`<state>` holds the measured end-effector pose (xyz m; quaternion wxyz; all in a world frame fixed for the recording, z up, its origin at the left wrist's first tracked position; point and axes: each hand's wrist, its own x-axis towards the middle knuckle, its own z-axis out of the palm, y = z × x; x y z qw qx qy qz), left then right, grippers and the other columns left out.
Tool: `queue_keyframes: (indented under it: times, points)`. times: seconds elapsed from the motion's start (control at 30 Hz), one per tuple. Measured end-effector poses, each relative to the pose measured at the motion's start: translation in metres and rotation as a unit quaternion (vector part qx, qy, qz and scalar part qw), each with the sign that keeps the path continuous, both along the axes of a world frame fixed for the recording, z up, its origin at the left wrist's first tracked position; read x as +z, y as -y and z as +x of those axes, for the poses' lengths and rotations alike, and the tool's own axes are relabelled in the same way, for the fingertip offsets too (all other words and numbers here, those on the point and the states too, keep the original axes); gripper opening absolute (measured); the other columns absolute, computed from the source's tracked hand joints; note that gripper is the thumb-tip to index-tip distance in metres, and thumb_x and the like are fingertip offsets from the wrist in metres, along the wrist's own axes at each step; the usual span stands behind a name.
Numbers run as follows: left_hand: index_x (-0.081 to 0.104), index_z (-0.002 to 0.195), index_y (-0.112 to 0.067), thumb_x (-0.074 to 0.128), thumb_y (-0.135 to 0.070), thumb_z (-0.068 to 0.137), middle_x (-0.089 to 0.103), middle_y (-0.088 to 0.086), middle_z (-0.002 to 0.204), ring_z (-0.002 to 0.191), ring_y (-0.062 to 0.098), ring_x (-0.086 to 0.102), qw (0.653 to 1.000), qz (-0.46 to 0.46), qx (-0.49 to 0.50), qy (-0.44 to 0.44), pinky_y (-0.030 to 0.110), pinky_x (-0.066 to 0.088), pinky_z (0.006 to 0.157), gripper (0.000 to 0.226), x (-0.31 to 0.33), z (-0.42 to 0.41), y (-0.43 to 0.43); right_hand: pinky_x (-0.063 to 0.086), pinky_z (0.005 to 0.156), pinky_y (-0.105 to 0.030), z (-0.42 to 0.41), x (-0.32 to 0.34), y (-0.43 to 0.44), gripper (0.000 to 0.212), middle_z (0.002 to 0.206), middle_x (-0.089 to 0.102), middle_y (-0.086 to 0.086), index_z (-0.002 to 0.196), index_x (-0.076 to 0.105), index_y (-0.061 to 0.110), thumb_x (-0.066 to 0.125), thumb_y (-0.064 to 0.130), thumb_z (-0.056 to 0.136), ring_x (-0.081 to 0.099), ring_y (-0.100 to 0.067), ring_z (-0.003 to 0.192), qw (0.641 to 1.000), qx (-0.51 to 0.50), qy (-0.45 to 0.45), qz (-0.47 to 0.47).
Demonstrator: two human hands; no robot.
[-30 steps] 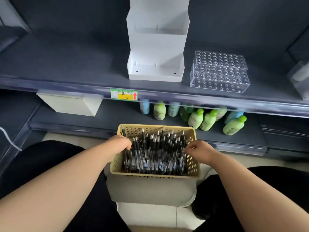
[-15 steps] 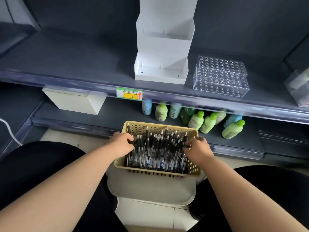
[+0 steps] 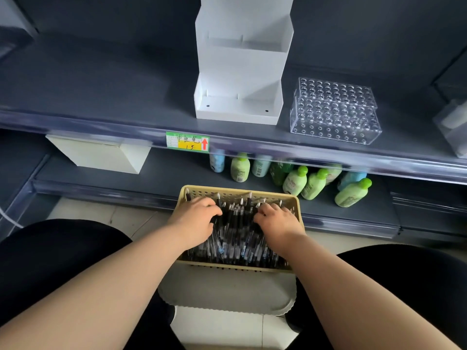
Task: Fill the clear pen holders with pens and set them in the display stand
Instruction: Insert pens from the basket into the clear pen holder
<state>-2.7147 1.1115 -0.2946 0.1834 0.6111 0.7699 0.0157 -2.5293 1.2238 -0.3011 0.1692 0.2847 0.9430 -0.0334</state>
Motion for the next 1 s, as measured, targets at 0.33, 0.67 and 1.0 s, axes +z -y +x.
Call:
queue_keyframes:
  times: [0.33,0.67,1.0]
  points:
    - [0.049,0.129,-0.034,0.047,-0.019,0.092,0.042,-0.013,0.137,0.128,0.012,0.034,0.999,-0.006,-0.039,-0.016,0.033,0.037,0.099,0.039,-0.002,0.006,-0.012,0.028,0.099,-0.038,-0.001,0.004,-0.008,0.030,0.122,0.048,-0.004,0.115,0.062,0.027,0.059,0.022,0.086,0.040,-0.025,0.118,0.991,0.100,0.076,0.038]
    - [0.046,0.134,-0.028,0.048,-0.008,0.089,0.047,-0.006,0.135,0.128,0.019,0.037,0.997,0.007,-0.064,-0.035,0.037,0.035,0.103,0.048,-0.002,0.020,-0.028,0.027,0.089,-0.033,0.025,0.047,-0.037,0.023,0.105,0.046,0.006,0.105,0.067,0.040,0.061,0.046,0.083,0.039,-0.019,0.110,0.999,-0.007,-0.014,0.033]
    - [0.048,0.132,-0.026,0.051,0.002,0.085,0.046,-0.004,0.133,0.122,0.018,0.039,0.996,0.017,-0.074,-0.055,0.034,0.037,0.098,0.054,-0.003,0.023,-0.032,0.033,0.079,-0.029,0.038,0.031,-0.040,0.017,0.085,0.057,0.015,0.102,0.061,0.030,0.054,0.040,0.091,0.055,-0.014,0.089,0.958,-0.170,-0.142,-0.180]
